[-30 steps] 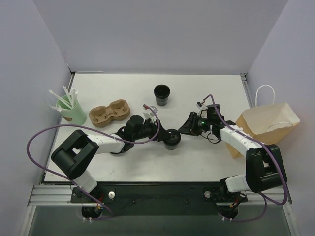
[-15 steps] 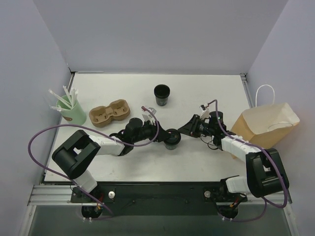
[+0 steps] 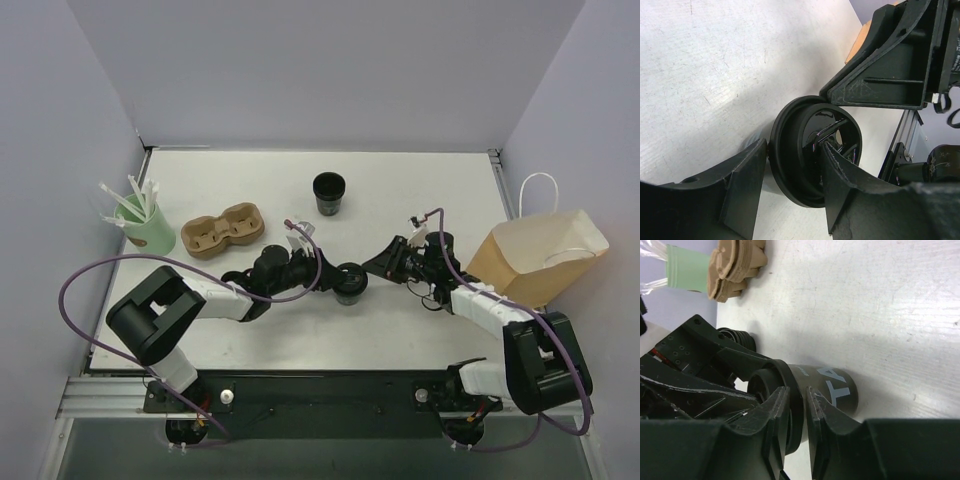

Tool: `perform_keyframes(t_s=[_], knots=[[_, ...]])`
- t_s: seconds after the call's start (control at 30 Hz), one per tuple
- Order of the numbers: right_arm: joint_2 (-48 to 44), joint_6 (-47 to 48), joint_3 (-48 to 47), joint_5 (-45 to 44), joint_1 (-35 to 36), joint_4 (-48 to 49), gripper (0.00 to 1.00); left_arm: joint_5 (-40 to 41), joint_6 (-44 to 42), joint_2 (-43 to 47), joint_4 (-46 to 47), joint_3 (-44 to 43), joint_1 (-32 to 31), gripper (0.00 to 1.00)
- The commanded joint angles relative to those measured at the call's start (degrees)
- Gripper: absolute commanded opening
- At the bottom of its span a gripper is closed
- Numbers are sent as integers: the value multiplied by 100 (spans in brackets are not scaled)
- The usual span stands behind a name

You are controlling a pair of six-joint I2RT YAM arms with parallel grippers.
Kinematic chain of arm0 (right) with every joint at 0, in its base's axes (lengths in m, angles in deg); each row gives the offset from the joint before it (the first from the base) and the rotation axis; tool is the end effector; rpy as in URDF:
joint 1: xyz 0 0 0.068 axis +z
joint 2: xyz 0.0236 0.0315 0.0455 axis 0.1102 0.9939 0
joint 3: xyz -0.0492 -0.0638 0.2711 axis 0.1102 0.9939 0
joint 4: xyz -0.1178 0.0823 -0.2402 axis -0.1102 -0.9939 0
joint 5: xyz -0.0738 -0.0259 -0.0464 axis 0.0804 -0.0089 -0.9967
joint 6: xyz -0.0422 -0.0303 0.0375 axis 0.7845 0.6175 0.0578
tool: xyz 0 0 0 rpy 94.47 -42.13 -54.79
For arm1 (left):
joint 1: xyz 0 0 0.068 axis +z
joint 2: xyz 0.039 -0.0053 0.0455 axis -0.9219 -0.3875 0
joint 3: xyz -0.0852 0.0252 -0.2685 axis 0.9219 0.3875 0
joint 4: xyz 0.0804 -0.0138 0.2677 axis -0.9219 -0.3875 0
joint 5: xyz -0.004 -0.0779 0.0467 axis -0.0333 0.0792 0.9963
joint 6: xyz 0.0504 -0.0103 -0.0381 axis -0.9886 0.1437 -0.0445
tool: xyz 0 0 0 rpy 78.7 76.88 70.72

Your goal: Pack the takeout coffee

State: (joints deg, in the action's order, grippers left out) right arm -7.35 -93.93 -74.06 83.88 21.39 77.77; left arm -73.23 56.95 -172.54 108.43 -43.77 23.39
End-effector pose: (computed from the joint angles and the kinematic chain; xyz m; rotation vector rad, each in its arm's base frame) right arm 0.2529 0.1007 0.1851 -0.0404 2.0054 1.3121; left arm 0.2367 -0.2441 0.1528 0.2631 2.0062 -1.2126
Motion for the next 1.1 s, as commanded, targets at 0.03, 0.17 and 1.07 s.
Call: perform_keyframes(t_s=[0.03,0.17,1.07], knots=[[-565,650,-577,-446,14,-2635,25,393,-461,-425,-2321,355,-84,55],[-768,773,-1193,-349,-109,-3182,29,420,-487,-486,-2471,197,-119,55],[-628,274,-246,-261,-162,-1866,25,525,-452,-767,-2550,56,-295,55]])
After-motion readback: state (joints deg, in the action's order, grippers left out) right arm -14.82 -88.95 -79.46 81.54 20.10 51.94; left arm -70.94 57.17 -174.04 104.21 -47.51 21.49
